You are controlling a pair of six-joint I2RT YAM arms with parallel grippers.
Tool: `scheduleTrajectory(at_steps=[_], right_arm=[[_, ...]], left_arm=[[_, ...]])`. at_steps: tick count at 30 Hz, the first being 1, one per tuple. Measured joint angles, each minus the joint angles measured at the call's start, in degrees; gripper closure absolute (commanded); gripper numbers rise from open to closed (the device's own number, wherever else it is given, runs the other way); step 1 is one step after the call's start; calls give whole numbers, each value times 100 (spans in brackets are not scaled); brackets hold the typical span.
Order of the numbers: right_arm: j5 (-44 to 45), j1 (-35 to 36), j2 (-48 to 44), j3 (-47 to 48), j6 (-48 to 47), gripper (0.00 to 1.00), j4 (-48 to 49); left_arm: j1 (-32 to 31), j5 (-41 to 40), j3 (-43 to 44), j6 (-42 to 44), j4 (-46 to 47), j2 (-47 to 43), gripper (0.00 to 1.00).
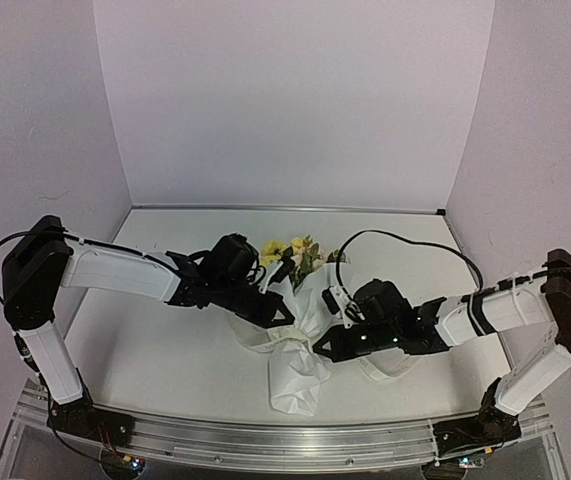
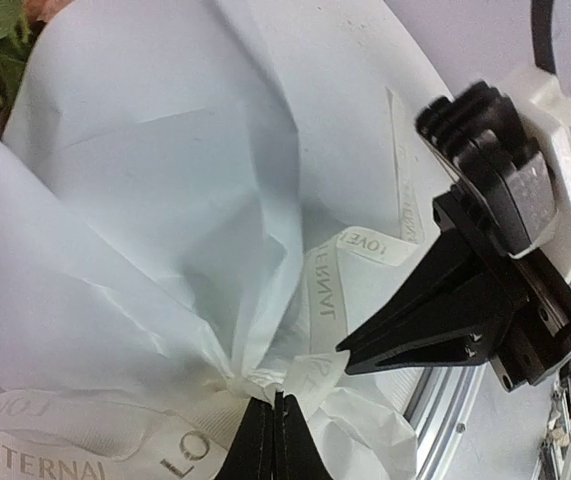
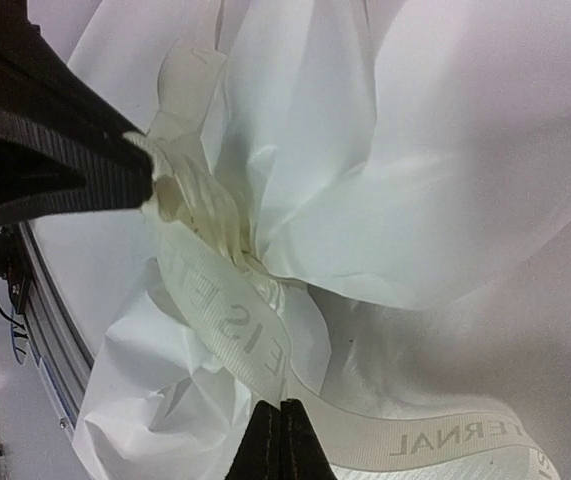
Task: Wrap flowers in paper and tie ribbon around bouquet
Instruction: Cross the half-tied ribbon with the folded bouquet.
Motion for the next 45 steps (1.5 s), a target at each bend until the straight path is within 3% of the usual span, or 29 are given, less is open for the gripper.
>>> scheduleTrajectory(at_steps=[13,28,38,45], right_arm=[[-24,41,-49,478,-332,100,-212],[72,41,615,461,120,100,1333],[584,60,1019,353,496,100,2083],[779,74,1068,344,448,100,2197]], left_arm=[[57,1003,479,824,-736,4,100],[144,1253,590,1026,-1002,160,100],[181,1328,687,1024,-991,261,100],[181,1510,736,1028,-1009,409,85]])
